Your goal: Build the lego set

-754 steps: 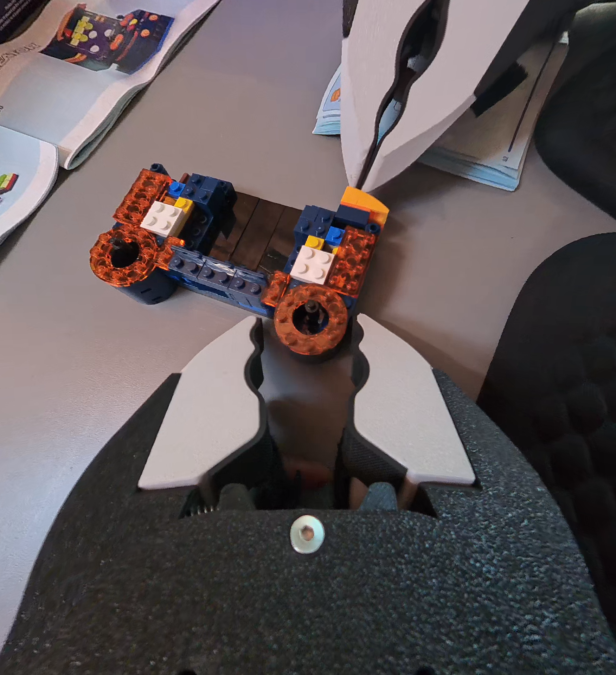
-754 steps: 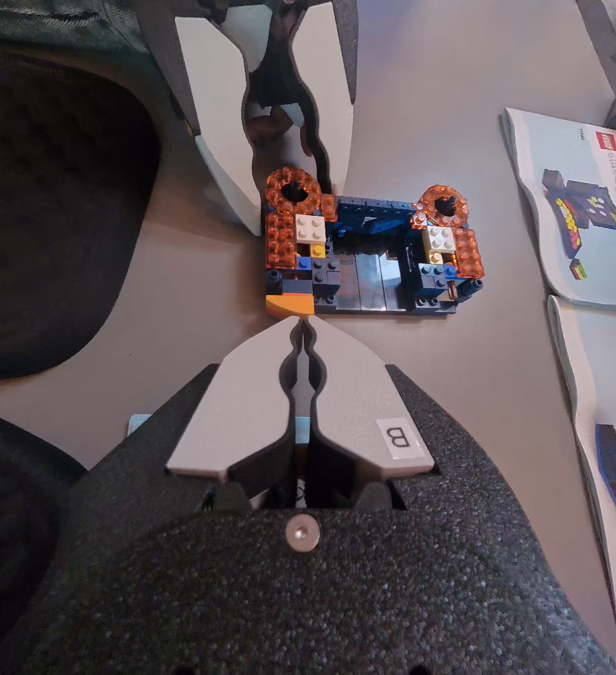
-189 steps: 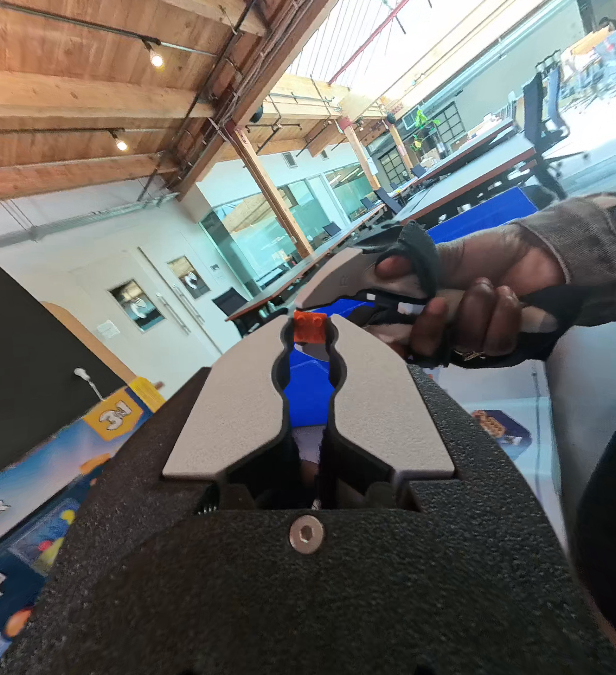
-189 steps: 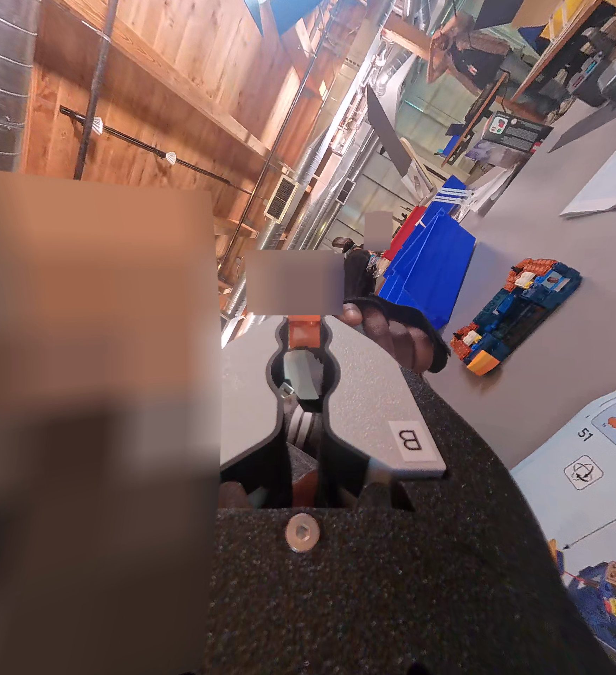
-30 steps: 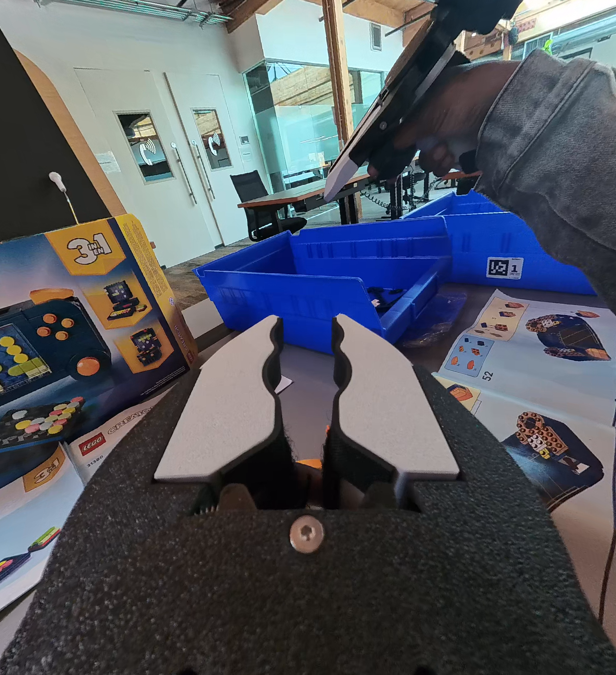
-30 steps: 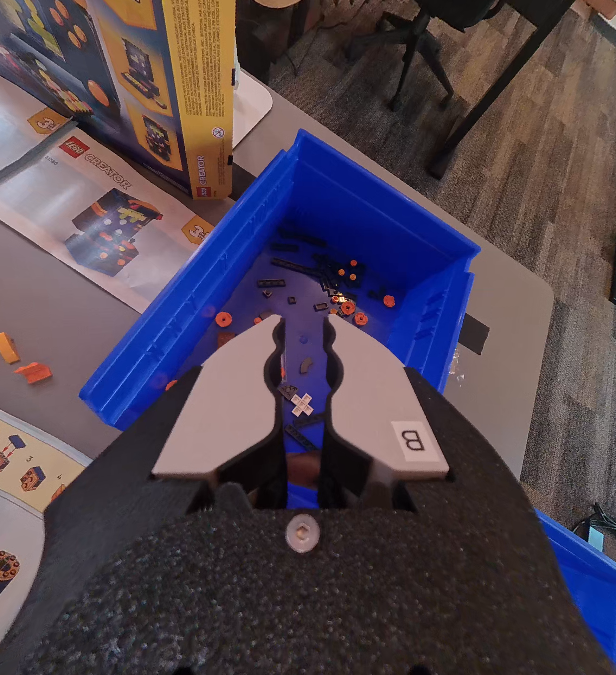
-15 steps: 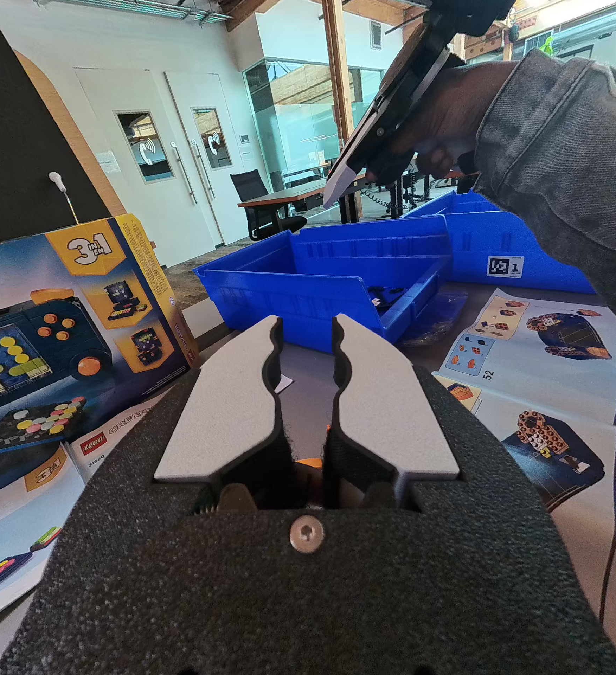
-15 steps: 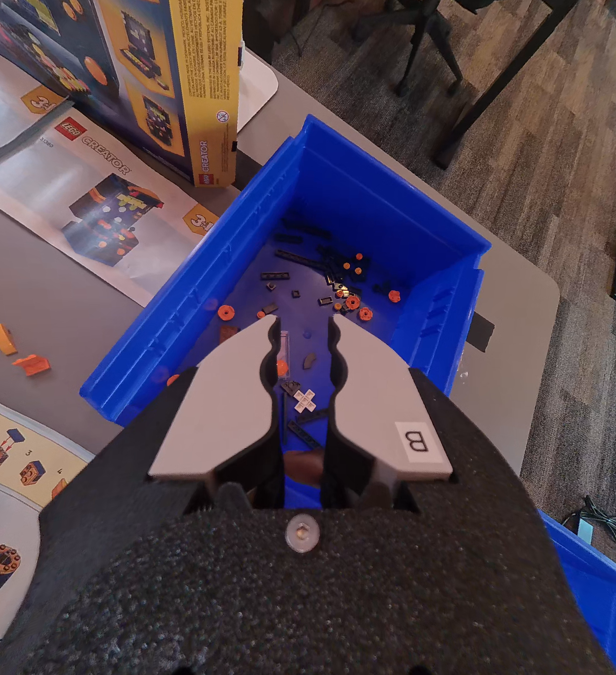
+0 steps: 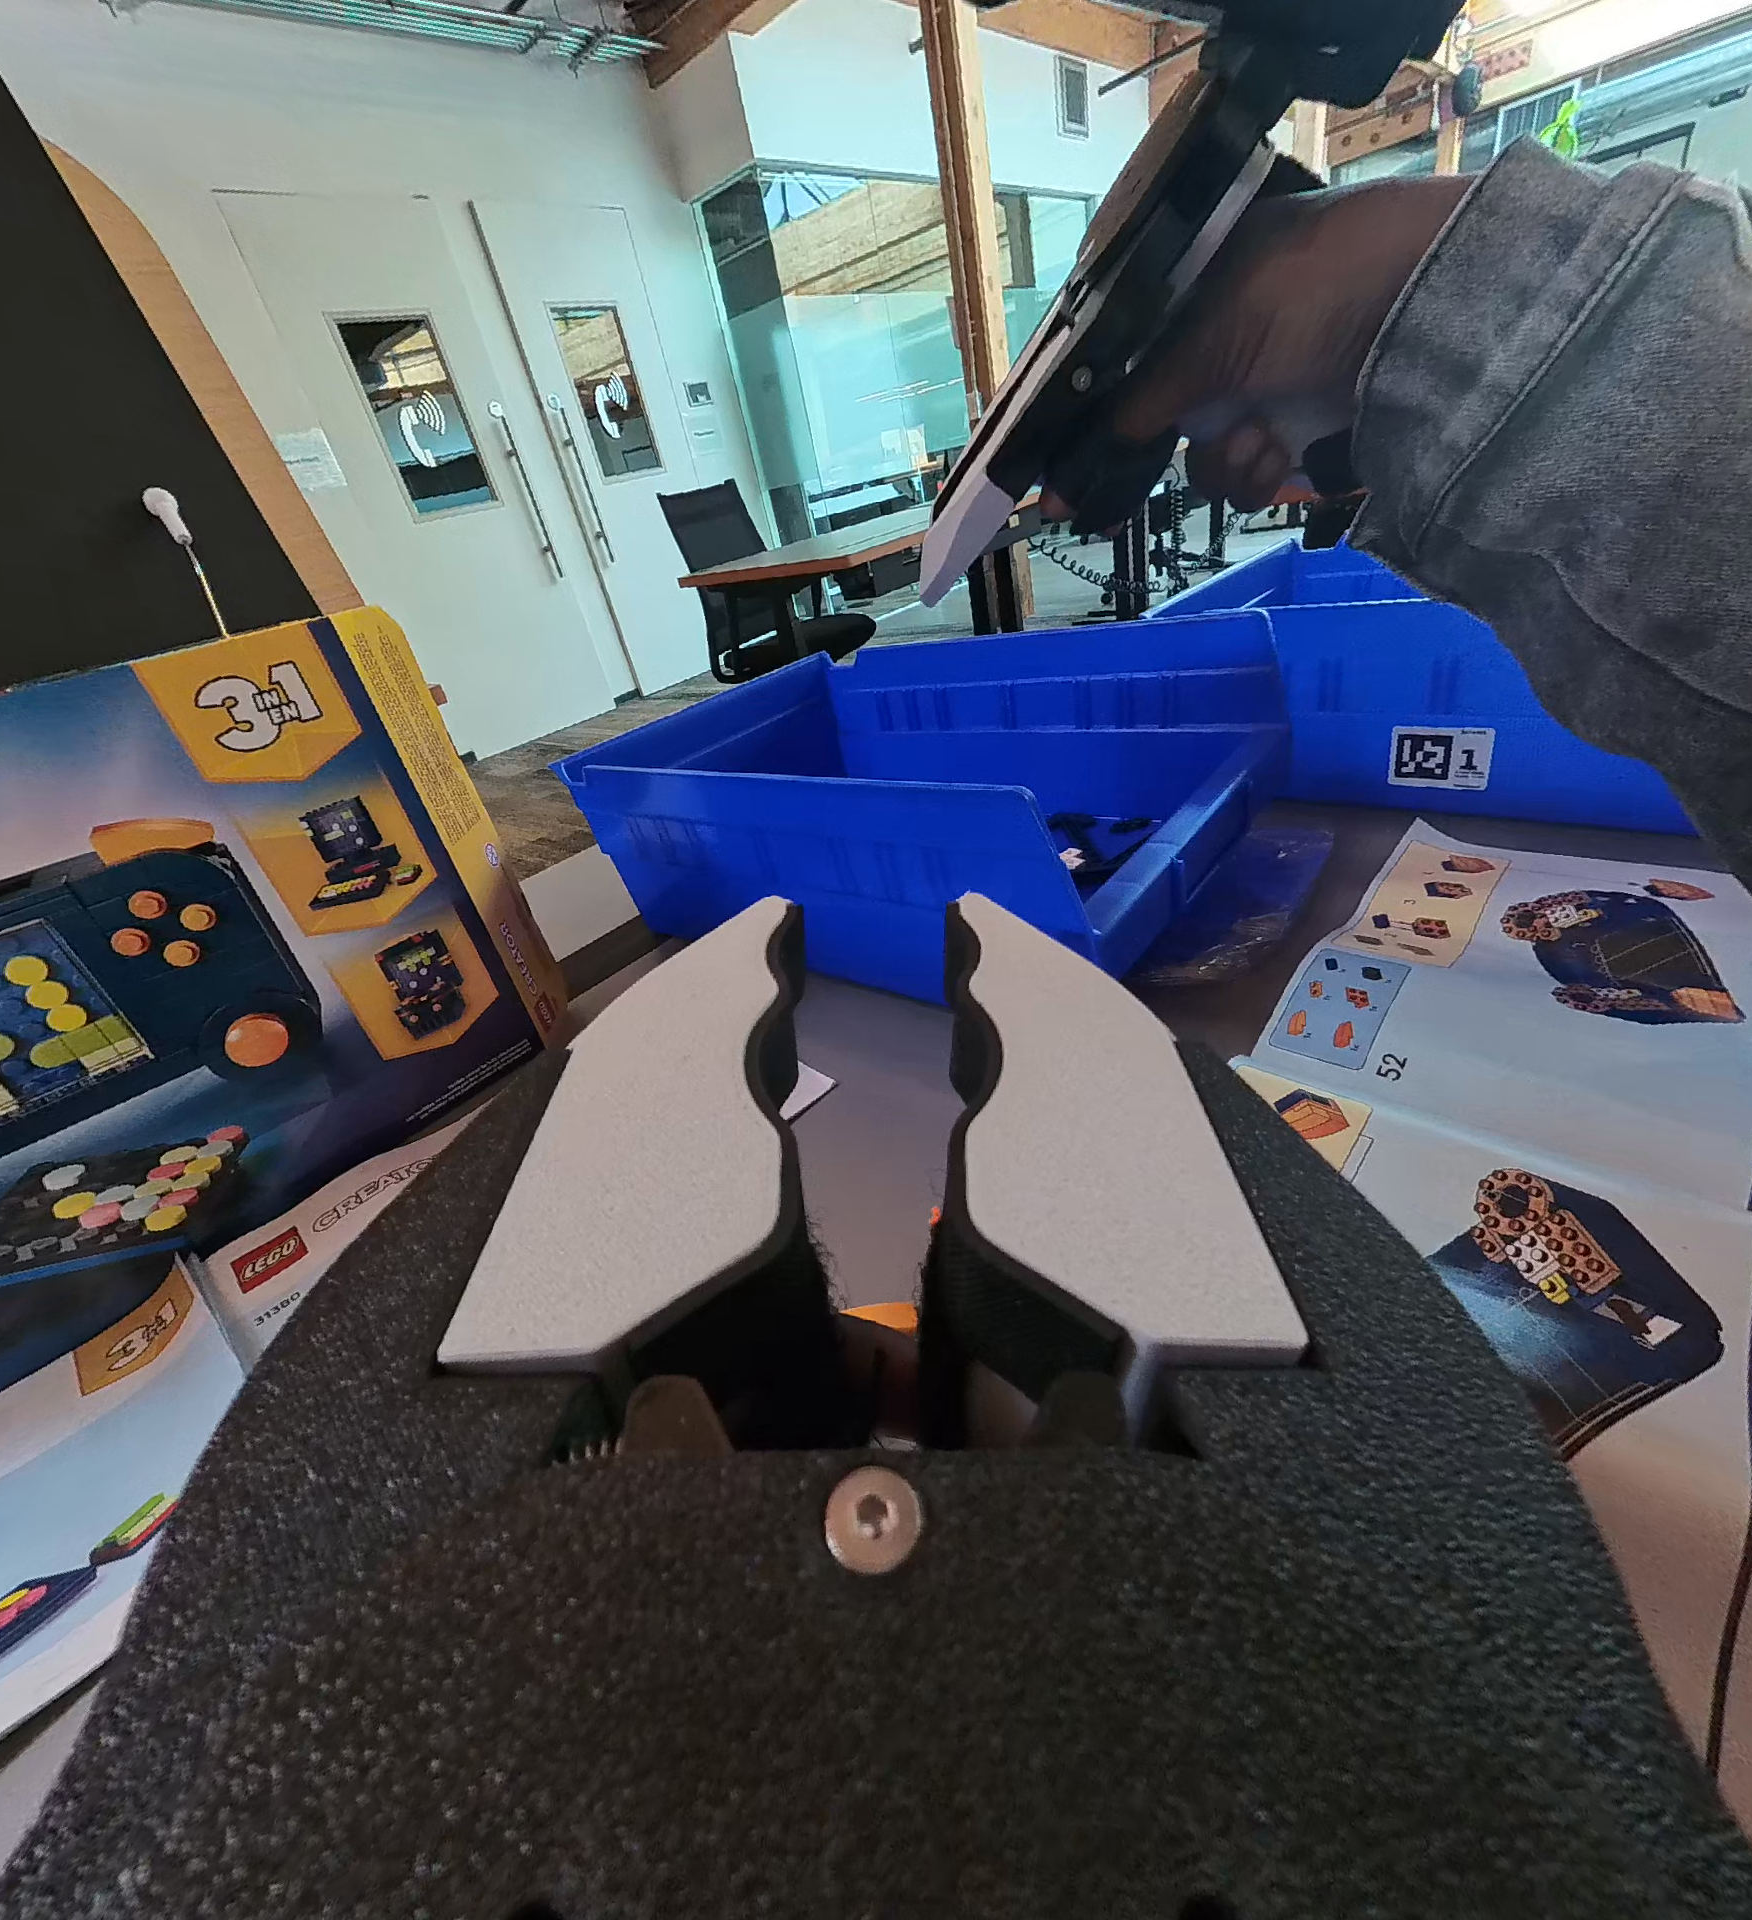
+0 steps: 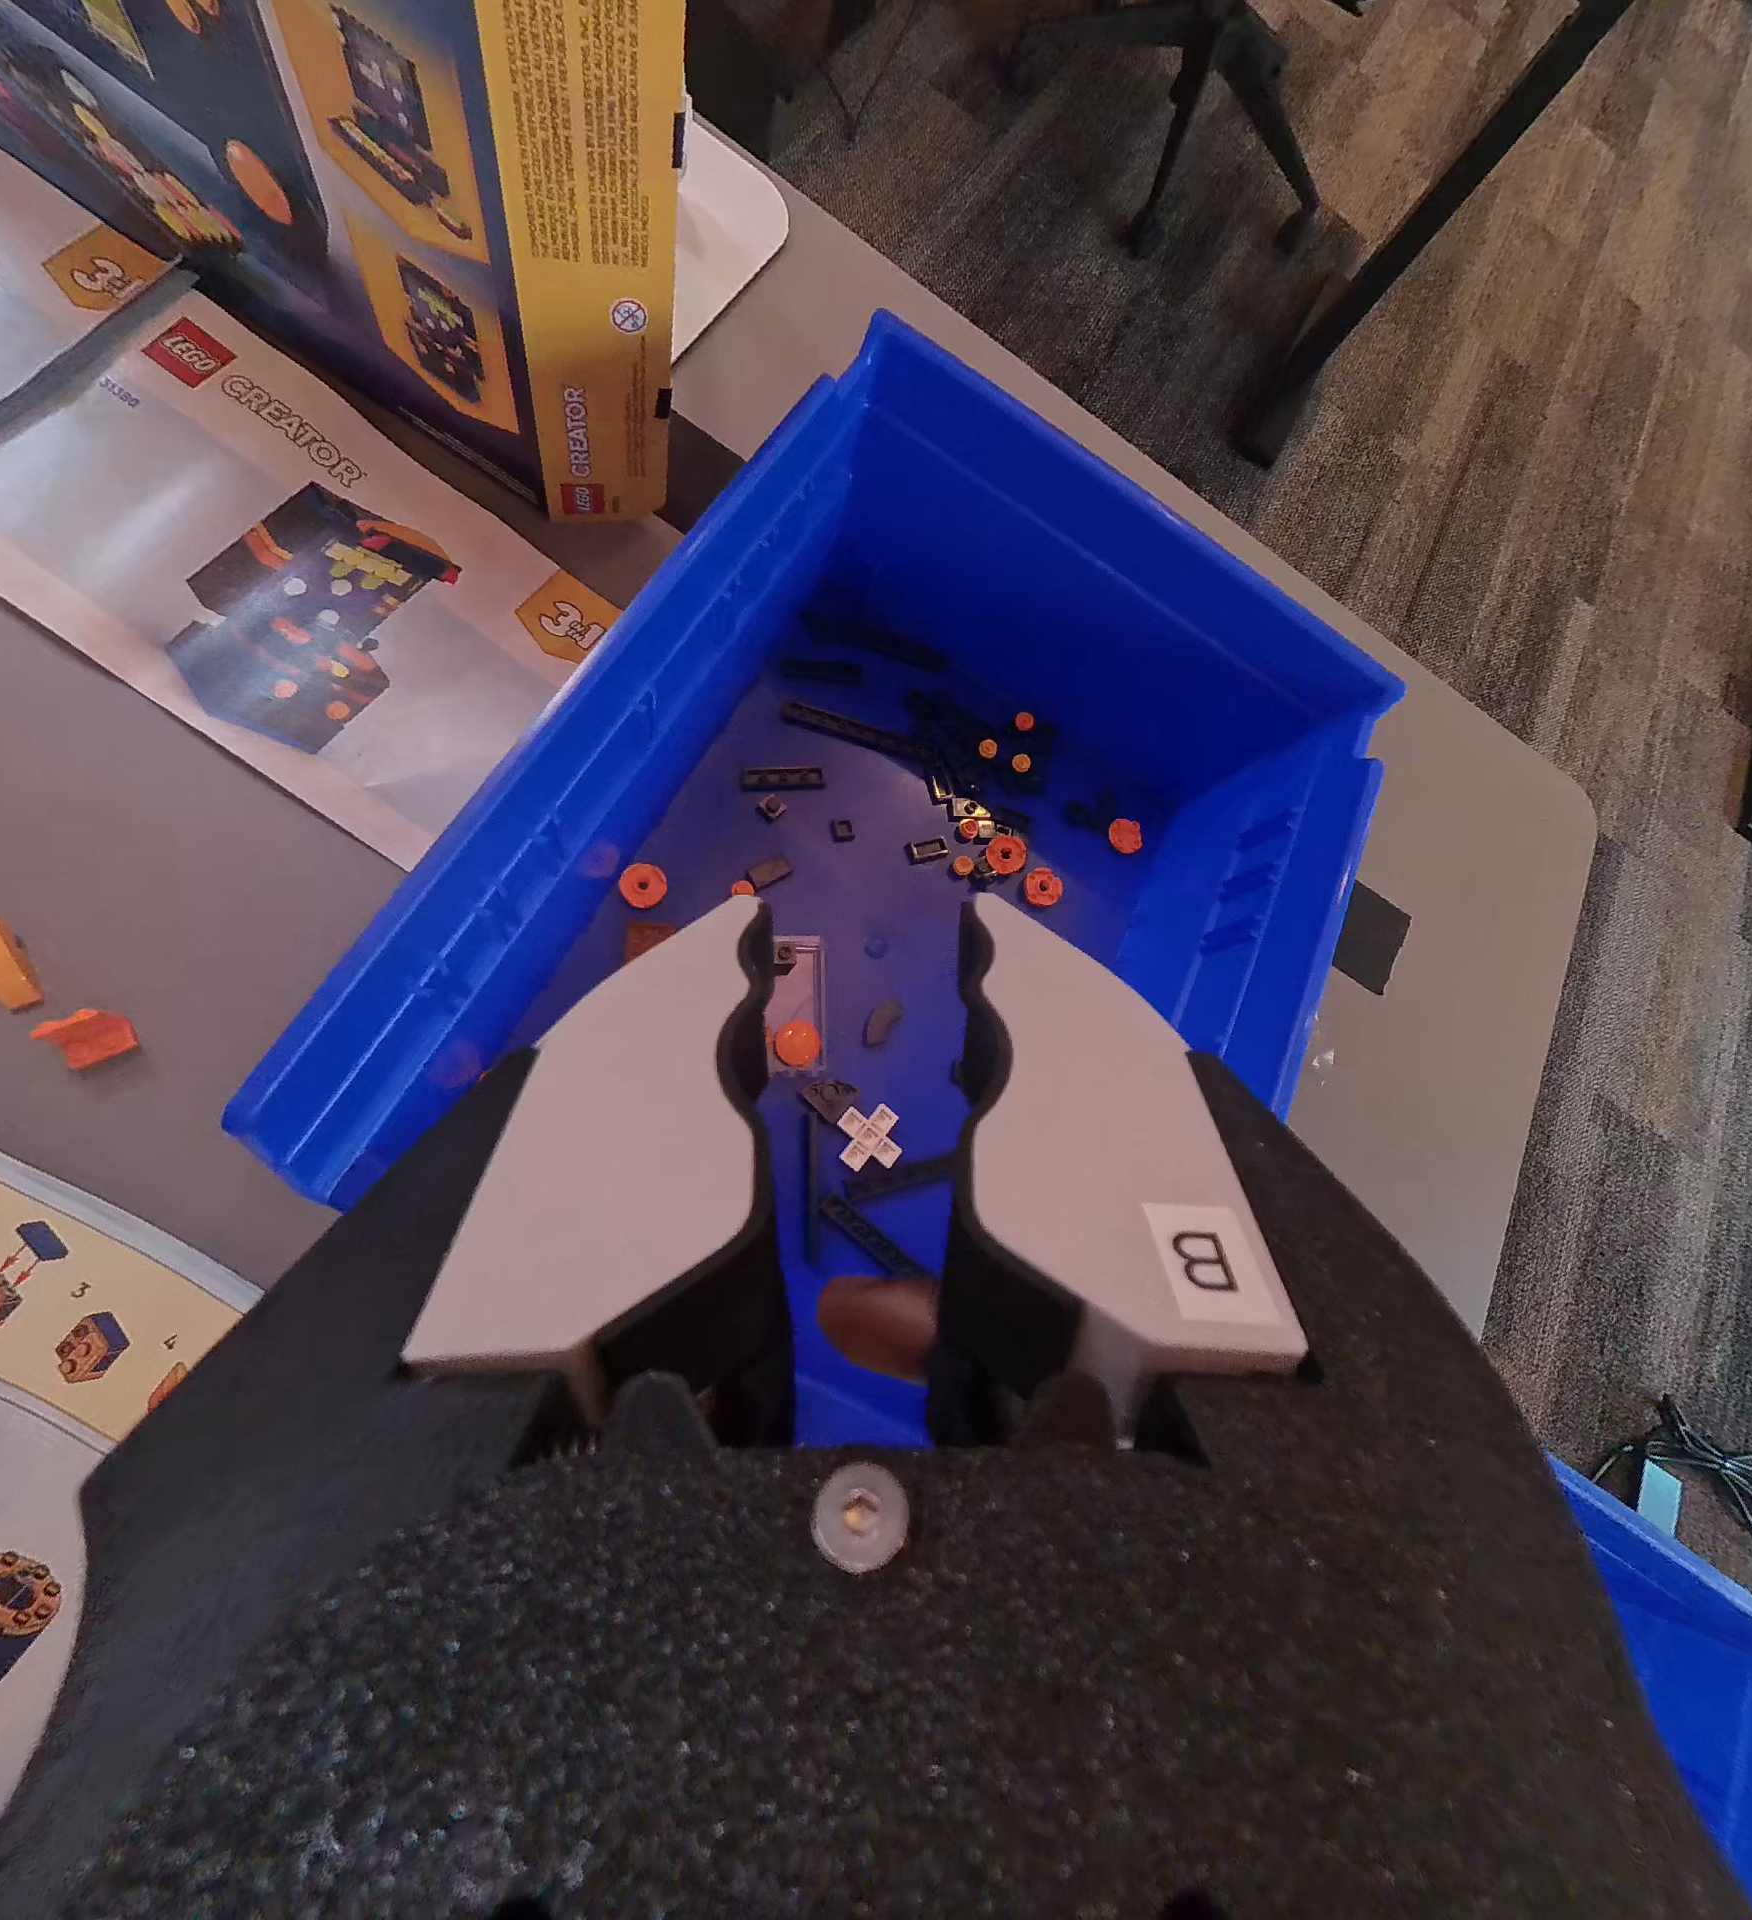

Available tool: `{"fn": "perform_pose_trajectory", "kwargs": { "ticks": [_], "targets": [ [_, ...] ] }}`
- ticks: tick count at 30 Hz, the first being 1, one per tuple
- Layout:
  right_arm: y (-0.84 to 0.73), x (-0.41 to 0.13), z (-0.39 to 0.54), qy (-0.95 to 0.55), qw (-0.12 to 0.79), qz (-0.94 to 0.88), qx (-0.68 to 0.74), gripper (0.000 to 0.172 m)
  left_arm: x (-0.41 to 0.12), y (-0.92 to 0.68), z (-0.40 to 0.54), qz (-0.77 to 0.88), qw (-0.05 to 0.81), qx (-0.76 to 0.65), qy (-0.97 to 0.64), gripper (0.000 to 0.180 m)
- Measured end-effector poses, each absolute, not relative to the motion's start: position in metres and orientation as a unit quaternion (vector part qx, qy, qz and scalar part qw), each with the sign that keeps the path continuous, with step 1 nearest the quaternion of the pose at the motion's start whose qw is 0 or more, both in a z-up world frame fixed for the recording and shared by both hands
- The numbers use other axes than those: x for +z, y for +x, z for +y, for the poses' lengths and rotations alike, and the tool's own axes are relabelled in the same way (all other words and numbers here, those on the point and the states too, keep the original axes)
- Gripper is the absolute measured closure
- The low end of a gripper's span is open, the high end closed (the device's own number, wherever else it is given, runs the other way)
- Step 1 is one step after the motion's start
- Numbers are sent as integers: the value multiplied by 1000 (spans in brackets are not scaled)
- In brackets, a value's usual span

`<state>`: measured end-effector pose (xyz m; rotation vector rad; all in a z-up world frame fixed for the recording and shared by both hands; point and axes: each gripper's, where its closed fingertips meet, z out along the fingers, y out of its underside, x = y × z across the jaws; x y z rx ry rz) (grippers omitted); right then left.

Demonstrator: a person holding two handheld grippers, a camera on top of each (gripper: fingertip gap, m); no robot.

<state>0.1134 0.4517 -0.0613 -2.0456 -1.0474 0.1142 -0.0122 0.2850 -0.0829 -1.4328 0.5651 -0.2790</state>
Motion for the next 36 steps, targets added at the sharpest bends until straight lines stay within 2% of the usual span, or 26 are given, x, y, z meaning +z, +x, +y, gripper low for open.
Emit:
{"fn": "perform_pose_trajectory", "kwargs": {
  "ticks": [4,7,9,11,14,17,36],
  "targets": [
    [110,-62,452,-817,403,-409,52,121,-94,-32,297,218,678,-67,-699,146],
    [105,-58,452,-815,412,-404,51,99,-103,-54,305,186,639,-13,-747,123],
    [104,-53,453,-814,424,-395,50,86,-108,-65,307,171,616,12,-769,96],
    [105,-49,455,-813,433,-387,48,74,-113,-75,310,159,598,43,-785,78],
    [110,-47,458,-816,440,-373,38,58,-119,-84,311,155,578,79,-797,62],
    [114,-49,461,-821,437,-367,24,46,-119,-84,311,160,578,84,-796,59],
    [114,-55,463,-823,428,-372,11,46,-120,-80,310,161,583,64,-794,59]
  ]
}}
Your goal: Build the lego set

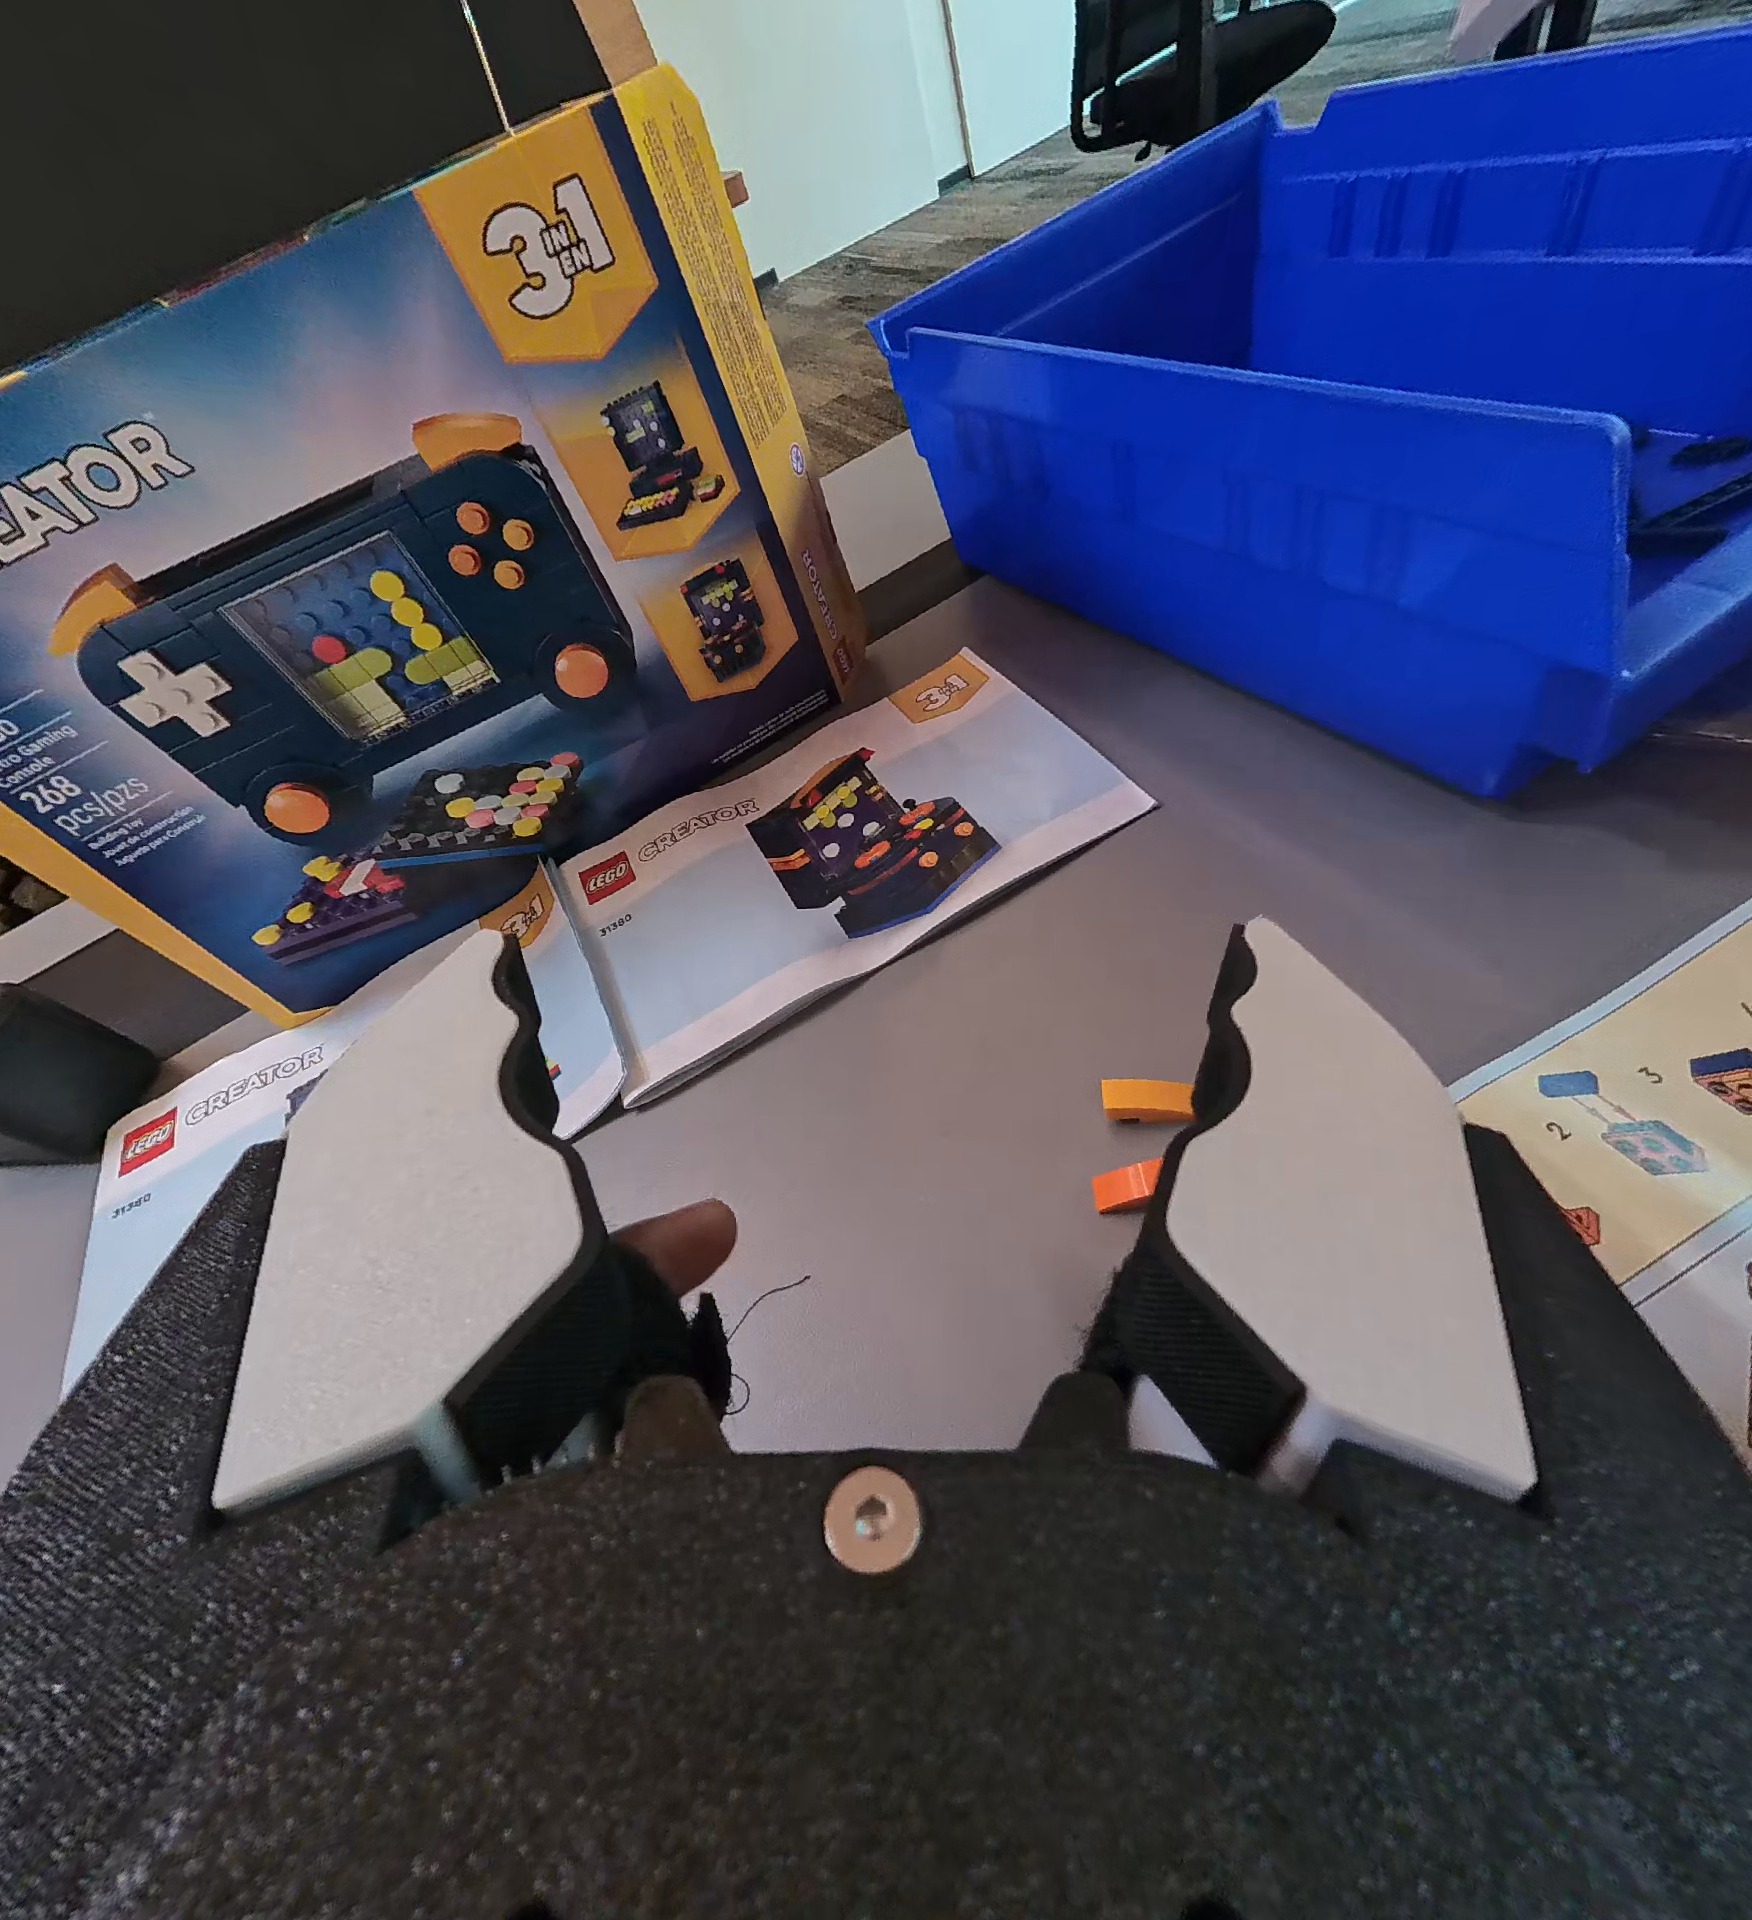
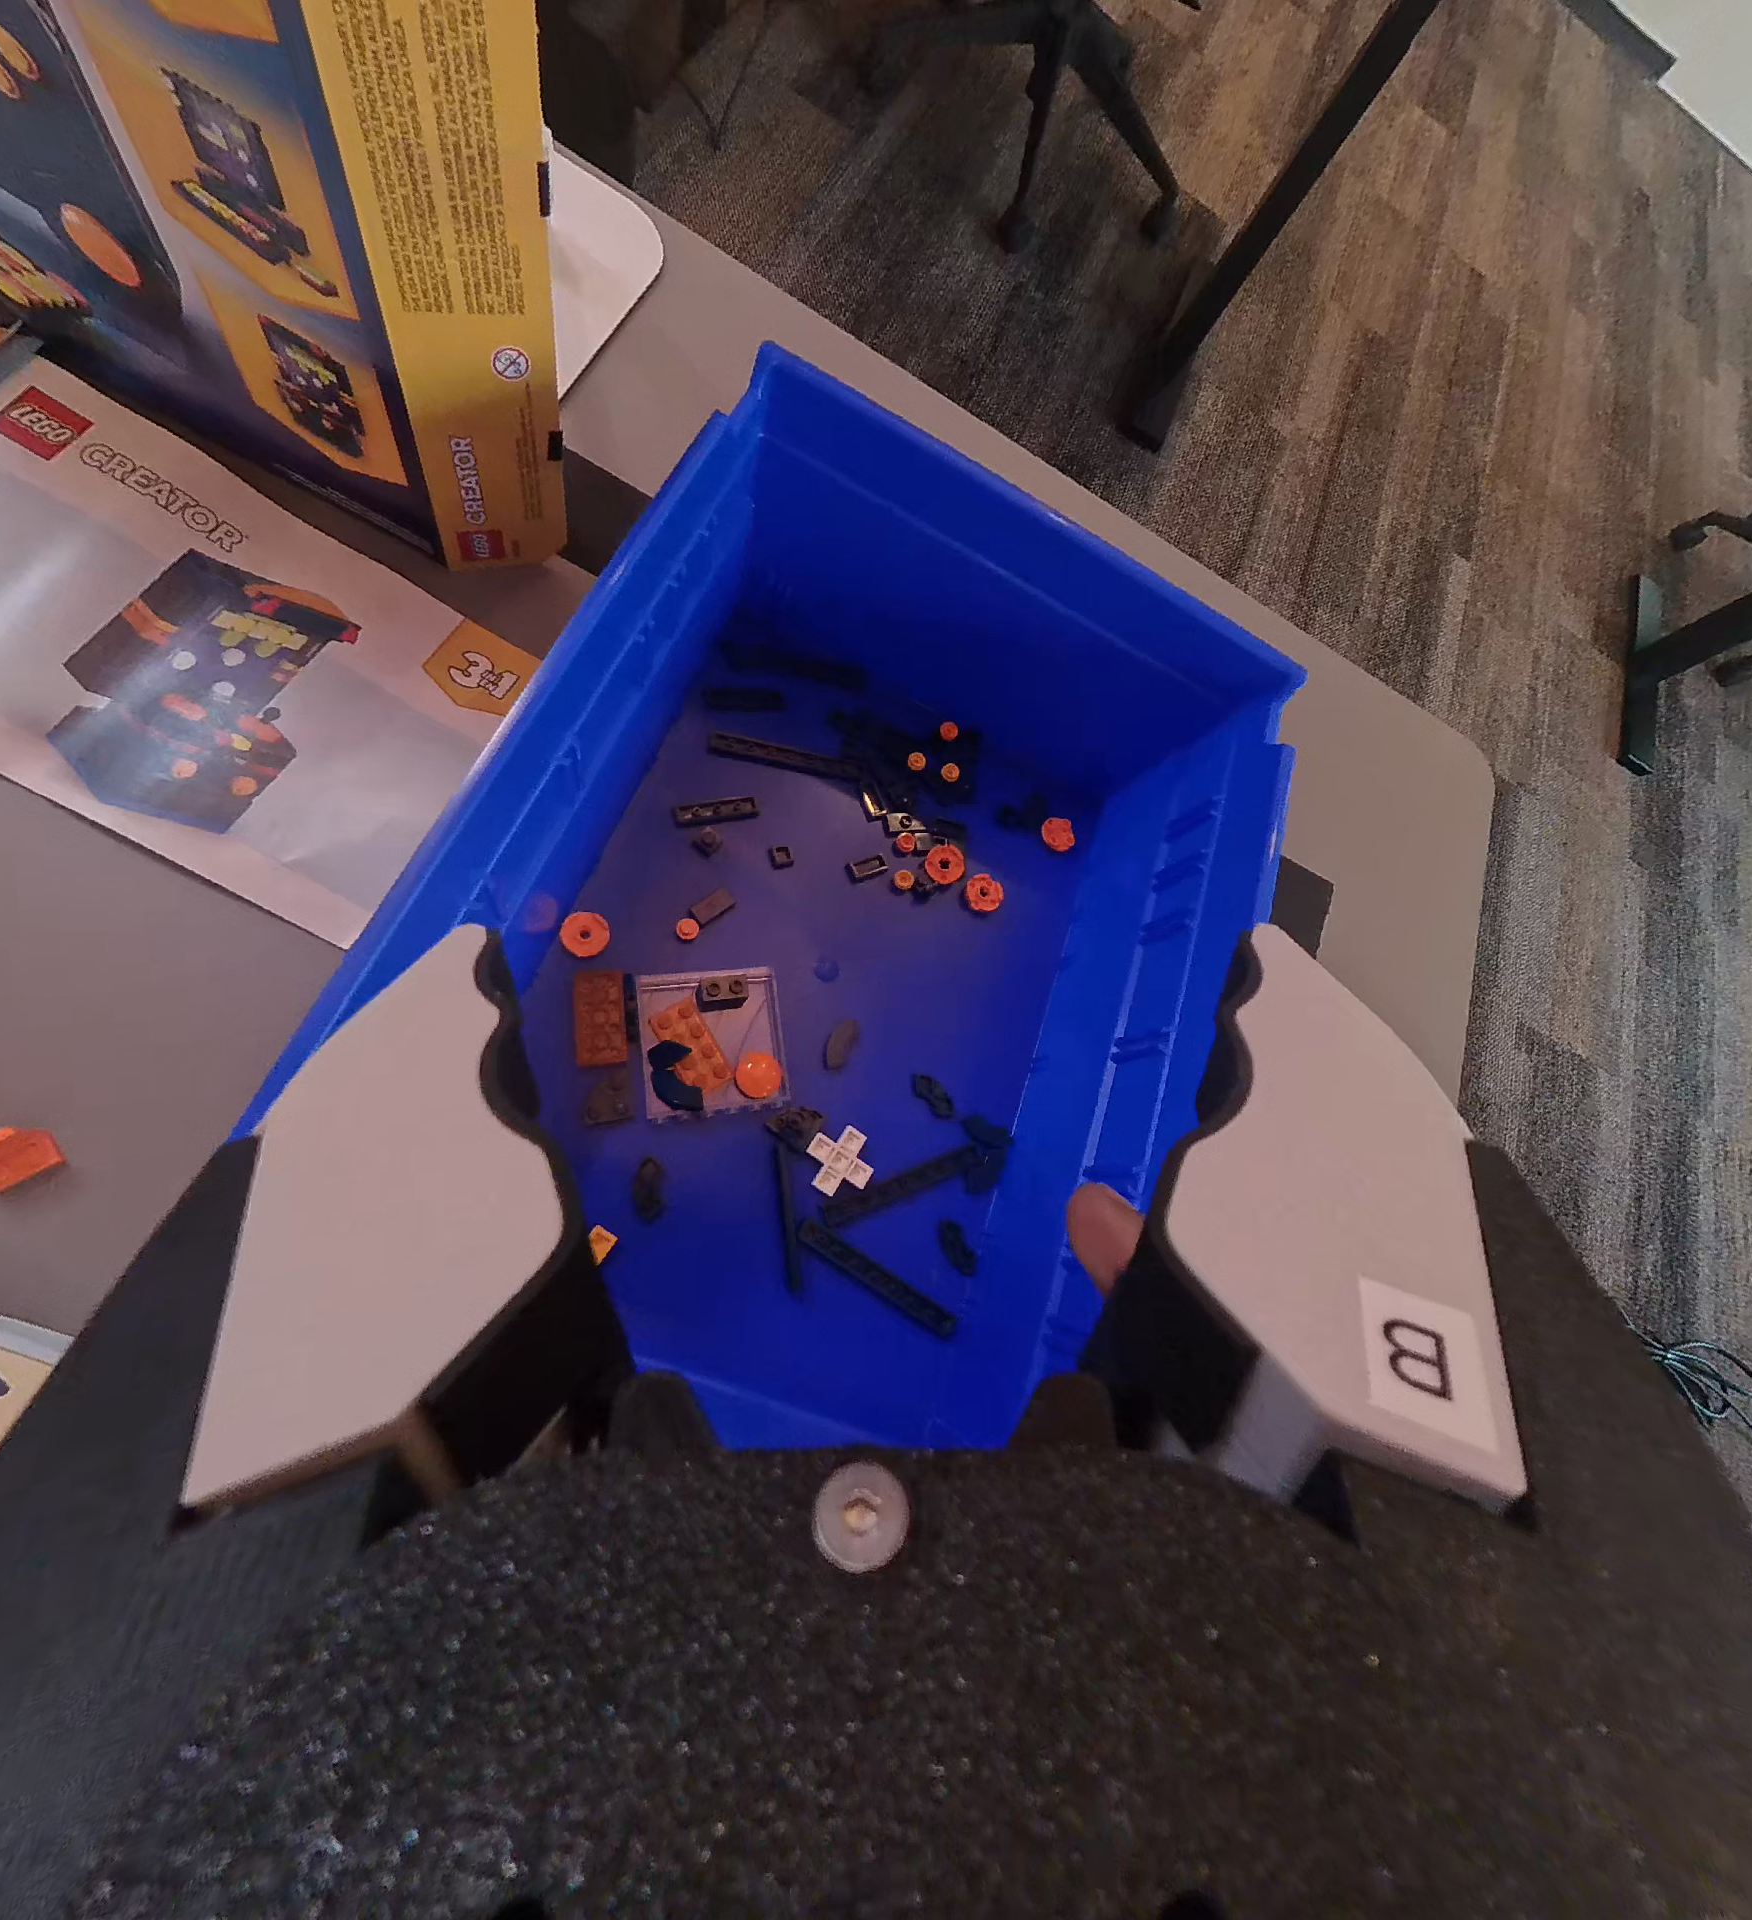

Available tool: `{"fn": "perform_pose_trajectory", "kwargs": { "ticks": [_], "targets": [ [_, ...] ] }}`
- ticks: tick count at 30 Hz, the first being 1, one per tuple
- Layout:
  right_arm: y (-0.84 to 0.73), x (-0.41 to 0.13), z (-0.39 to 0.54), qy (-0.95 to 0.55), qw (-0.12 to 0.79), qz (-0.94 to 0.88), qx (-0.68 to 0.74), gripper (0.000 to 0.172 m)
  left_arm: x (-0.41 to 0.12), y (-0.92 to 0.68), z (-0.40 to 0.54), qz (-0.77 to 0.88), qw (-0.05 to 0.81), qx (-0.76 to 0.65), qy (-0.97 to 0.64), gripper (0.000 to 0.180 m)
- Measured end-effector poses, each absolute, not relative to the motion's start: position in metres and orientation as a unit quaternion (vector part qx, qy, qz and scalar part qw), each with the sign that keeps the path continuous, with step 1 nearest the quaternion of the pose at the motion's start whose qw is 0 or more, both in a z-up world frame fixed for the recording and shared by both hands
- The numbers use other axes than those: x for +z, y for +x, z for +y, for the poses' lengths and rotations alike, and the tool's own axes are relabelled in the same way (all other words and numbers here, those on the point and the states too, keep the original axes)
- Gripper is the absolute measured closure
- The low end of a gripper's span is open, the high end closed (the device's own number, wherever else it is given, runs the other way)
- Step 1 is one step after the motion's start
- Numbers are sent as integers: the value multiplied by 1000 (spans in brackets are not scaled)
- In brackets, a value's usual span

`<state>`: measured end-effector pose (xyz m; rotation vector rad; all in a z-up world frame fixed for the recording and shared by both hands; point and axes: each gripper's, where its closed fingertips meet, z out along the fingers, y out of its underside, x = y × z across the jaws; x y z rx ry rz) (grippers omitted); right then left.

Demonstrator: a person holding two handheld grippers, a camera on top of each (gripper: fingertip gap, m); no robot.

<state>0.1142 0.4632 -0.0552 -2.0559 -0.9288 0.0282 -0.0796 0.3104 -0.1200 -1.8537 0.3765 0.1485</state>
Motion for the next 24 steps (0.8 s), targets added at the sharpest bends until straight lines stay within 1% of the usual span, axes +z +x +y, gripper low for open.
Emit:
{"fn": "perform_pose_trajectory", "kwargs": {
  "ticks": [10,14,16,17,18,19,20,21,24],
  "targets": [
    [121,-55,465,-826,428,-367,6,47,-116,-79,310,156,594,50,-787,58],
    [144,-51,467,-836,429,-342,19,57,-113,-78,309,154,602,36,-783,58],
    [158,-50,468,-839,431,-330,34,70,-111,-77,308,153,605,28,-781,58],
    [163,-52,468,-841,429,-327,46,81,-110,-77,308,152,607,24,-780,58],
    [167,-55,467,-843,422,-328,59,98,-109,-77,308,150,609,19,-779,58],
    [170,-59,467,-845,414,-331,70,125,-109,-76,308,149,610,14,-778,59],
    [172,-64,467,-847,405,-336,81,160,-108,-75,308,149,612,8,-777,59],
    [172,-68,468,-849,398,-336,92,172,-108,-75,308,147,614,3,-776,60],
    [172,-86,469,-862,360,-342,101,172,-111,-72,309,149,610,-7,-778,61]
  ]
}}
